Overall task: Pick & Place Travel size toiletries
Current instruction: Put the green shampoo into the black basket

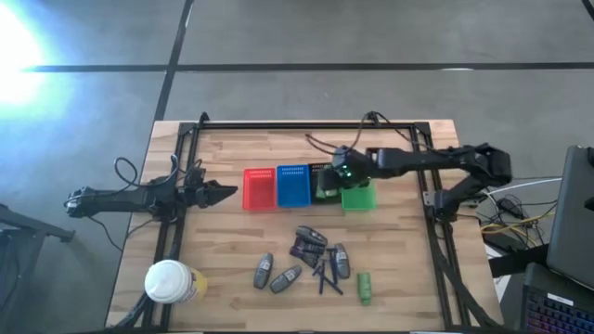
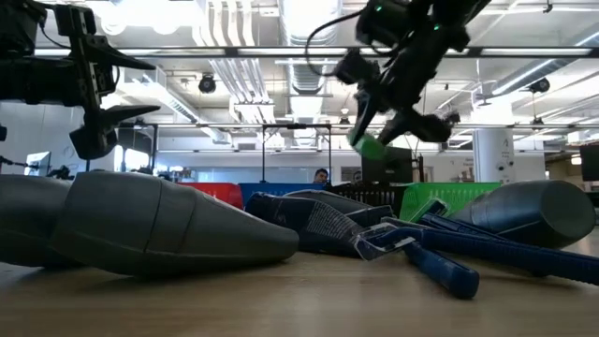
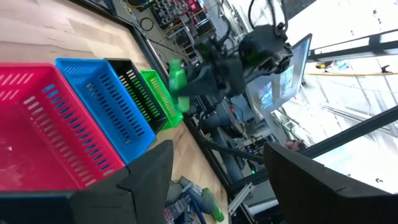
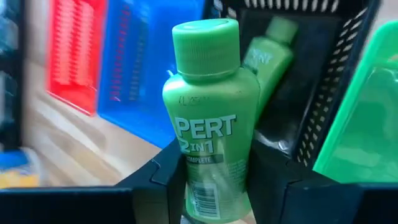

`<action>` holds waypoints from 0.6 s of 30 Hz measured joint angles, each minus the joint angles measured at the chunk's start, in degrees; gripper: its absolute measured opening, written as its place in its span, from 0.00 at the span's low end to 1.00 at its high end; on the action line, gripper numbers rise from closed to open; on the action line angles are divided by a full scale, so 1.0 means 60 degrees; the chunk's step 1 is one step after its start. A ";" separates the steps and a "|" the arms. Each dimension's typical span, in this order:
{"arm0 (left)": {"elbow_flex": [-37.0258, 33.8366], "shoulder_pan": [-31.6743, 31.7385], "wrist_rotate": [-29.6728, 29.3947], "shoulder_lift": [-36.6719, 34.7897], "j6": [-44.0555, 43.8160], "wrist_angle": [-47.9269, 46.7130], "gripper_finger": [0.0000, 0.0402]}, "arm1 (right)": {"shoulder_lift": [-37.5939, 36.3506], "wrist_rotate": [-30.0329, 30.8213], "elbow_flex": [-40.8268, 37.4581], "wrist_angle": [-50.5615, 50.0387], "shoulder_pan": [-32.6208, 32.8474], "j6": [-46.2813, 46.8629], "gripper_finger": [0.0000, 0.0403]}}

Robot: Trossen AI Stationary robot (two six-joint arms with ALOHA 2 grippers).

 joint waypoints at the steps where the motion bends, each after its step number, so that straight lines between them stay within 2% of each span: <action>1: 0.0000 0.0004 0.0000 0.0004 0.0000 0.0004 0.63 | 0.0229 0.0011 0.0148 -0.0137 0.0009 -0.0094 0.33; 8: 0.0000 0.0004 0.0001 0.0033 -0.0045 0.0009 0.63 | 0.1066 0.0889 0.0963 -0.1095 0.0023 -0.0524 0.49; 14: 0.0000 0.0004 0.0000 0.0033 -0.0044 0.0011 0.63 | 0.0896 0.1161 0.1413 -0.1634 0.0090 -0.0889 0.67; 18: 0.0000 0.0004 0.0000 0.0037 -0.0044 0.0011 0.63 | 0.0341 0.1140 0.1654 -0.2791 0.0812 -0.1092 0.76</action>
